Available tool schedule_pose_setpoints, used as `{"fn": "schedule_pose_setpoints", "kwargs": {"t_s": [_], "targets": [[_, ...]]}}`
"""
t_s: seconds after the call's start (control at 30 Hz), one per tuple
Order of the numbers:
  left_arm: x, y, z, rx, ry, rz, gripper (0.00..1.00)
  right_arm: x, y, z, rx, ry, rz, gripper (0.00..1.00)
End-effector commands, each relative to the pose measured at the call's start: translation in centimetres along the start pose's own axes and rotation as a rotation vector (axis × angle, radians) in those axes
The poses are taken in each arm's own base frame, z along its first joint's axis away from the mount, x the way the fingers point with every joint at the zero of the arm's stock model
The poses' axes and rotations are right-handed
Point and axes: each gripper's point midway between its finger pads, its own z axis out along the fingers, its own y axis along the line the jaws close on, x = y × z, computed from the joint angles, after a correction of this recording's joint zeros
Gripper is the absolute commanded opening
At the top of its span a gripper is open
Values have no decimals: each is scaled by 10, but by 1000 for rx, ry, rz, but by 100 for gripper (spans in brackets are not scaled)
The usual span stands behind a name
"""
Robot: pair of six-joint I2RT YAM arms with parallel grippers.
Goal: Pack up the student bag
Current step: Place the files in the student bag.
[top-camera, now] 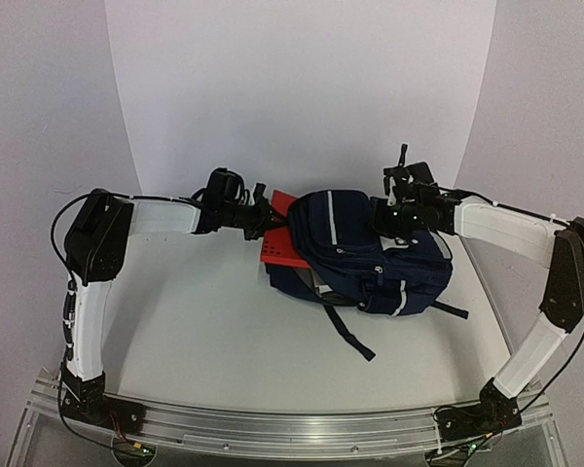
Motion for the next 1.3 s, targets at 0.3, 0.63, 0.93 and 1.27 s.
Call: {"fn": "schedule_pose_setpoints", "kwargs": {"t_s": [0.3, 0.63, 0.93, 1.27], "targets": [[85, -26, 97, 130, 232, 17, 0, -60, 209, -100, -747, -289, -99, 0], [61, -25, 38, 89, 142, 93, 1, -32, 180, -79, -660, -262, -119, 0], [93, -43, -40, 67, 89, 129, 1, 26, 247, -94, -886, -106, -324, 0], [111, -27, -80, -42, 15, 49, 0, -3, 201, -64, -444, -264, -345, 77]]}}
